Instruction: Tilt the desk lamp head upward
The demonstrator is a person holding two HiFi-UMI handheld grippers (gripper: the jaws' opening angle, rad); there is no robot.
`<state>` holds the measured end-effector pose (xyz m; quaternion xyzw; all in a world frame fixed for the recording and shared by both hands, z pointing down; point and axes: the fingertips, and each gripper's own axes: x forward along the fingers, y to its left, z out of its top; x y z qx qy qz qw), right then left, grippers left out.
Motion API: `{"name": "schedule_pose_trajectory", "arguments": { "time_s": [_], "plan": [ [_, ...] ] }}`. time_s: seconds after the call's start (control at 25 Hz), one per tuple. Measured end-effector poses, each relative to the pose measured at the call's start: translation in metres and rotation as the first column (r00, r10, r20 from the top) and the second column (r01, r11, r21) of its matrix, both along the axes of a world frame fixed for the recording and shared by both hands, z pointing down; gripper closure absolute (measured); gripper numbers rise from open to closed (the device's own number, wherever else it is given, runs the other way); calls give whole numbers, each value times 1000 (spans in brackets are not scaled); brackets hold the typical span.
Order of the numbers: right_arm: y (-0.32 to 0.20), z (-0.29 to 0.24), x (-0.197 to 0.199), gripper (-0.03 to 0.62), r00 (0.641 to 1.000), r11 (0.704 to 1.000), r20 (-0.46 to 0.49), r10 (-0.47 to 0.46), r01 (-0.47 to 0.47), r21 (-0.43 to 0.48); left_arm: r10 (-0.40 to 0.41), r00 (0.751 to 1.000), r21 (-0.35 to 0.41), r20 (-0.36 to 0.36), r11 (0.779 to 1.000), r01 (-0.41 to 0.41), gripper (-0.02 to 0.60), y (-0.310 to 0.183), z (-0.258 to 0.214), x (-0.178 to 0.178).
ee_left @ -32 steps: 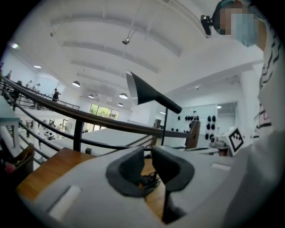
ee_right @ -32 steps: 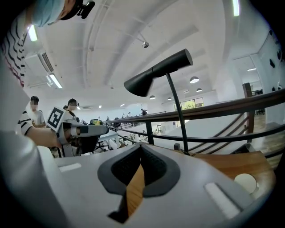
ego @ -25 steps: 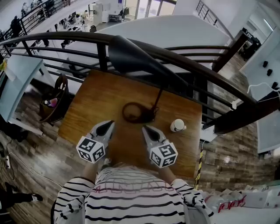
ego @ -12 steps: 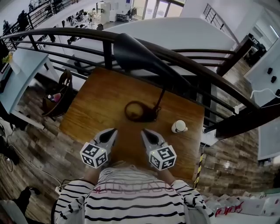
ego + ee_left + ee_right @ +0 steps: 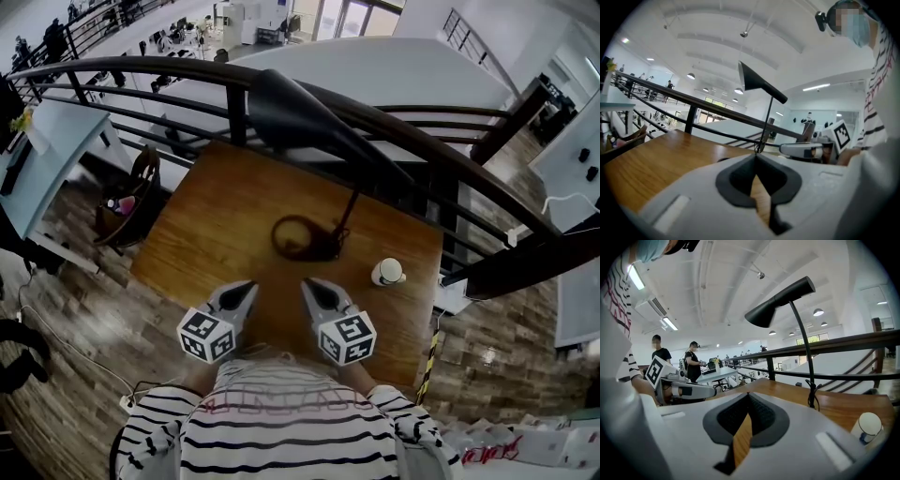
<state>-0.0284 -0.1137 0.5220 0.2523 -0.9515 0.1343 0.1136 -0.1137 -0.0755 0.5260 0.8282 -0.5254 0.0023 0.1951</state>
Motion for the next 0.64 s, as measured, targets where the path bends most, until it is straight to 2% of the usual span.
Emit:
{"name": "schedule_pose_trajectory", "arguments": {
  "time_s": [0.36,0.64],
  "plan": [
    [-7,3,-6,594,1000,1000,-1,14,-14,0,21,1000,1,-1,1000,-21,578,-6,0,-3],
    [-22,4,4,594,999,999,-2,33,-33,-8,14,1000,-5,-10,1000,-15,578,-20,-1,1]
  ]
}}
